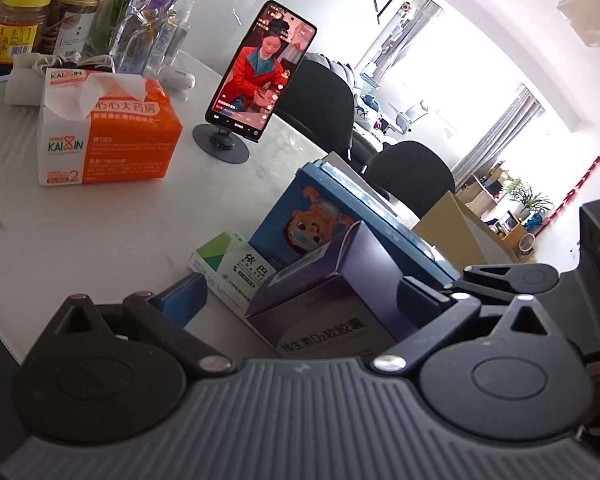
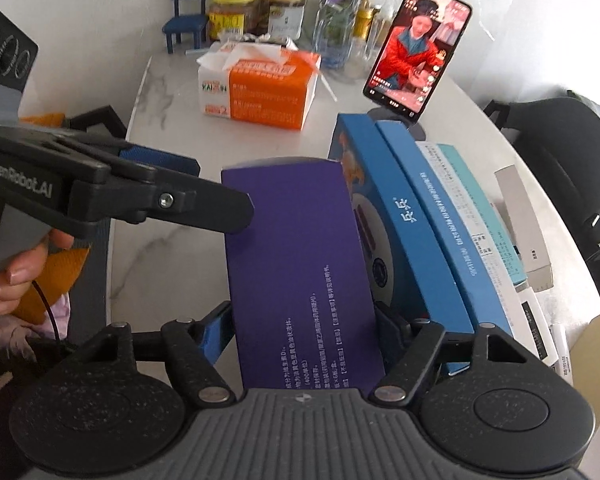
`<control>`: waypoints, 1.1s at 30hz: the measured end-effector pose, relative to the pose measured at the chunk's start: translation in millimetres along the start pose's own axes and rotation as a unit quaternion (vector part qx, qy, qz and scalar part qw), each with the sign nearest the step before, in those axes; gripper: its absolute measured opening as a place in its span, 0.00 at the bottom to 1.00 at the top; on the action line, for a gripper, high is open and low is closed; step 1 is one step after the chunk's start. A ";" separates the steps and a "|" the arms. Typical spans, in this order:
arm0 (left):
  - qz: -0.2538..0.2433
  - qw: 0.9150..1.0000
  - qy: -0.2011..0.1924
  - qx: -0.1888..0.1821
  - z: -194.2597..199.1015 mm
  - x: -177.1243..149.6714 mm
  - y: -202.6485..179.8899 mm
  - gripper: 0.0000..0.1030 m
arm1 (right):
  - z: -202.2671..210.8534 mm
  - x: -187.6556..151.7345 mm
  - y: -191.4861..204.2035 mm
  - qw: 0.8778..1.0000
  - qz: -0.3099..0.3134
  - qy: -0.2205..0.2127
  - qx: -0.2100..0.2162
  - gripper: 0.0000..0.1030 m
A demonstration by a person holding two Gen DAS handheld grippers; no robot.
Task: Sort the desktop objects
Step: 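Grasp the purple medicine box with the right gripper, then lift the purple box and carry it over the beige cardboard box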
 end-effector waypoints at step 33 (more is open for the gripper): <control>-0.039 0.998 -0.056 0.016 23.4 39.1 -29.9 1.00 | 77.5 47.1 -31.0 0.993 -0.095 -0.061 -0.021 0.64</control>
Point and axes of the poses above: each gripper's, at about its wrist camera, not at the fingertips, and z roughly against the way its jaws point, y to its left, x to its top, the point moved 10 cm from there along -z, roughly the way its jaws point, and after that the axes turned 15 degrees about -y, right-handed, at the moved point
